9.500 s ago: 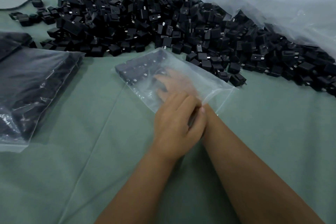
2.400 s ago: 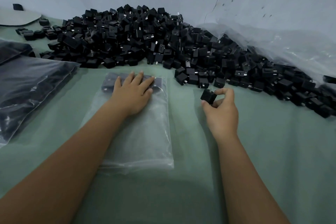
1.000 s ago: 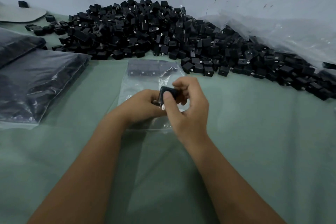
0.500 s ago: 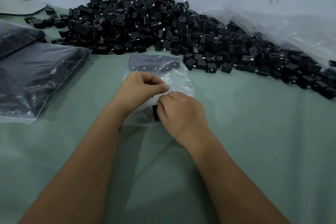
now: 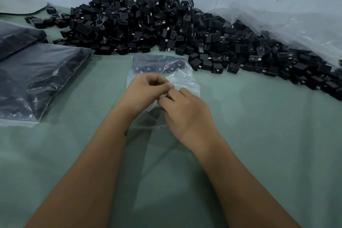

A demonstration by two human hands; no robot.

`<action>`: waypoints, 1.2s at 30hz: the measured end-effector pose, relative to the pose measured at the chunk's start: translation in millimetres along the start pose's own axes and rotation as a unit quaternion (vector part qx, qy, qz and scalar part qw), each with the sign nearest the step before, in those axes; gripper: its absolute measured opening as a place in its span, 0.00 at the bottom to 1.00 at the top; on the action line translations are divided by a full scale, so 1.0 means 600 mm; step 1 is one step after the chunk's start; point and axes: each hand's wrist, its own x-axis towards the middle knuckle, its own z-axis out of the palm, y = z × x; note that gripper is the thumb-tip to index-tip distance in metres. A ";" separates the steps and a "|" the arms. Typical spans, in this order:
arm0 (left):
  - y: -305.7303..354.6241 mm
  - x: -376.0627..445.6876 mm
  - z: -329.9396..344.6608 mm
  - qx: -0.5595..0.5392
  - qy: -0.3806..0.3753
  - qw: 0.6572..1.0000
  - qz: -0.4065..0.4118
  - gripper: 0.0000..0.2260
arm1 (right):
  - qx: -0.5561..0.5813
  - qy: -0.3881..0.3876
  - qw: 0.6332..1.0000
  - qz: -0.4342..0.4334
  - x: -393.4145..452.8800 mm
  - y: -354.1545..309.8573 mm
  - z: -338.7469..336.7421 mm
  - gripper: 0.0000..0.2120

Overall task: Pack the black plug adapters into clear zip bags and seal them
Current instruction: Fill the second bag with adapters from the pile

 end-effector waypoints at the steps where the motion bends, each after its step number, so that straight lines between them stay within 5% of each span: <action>1: 0.001 -0.001 0.001 0.003 0.002 1.000 0.002 0.05 | -0.006 0.005 1.000 0.000 0.000 -0.001 0.000 0.11; 6: 0.002 -0.002 0.003 0.030 0.005 1.000 0.004 0.05 | -0.041 -0.051 0.997 0.026 0.002 -0.009 -0.014 0.01; 22: 0.026 -0.021 0.020 0.031 -0.039 0.993 0.107 0.01 | -0.003 -0.167 0.980 0.104 -0.001 -0.017 -0.004 0.29; 36: 0.018 -0.022 0.015 0.045 -0.085 0.992 0.079 0.04 | -0.017 -0.186 0.974 0.128 0.000 -0.032 0.002 0.27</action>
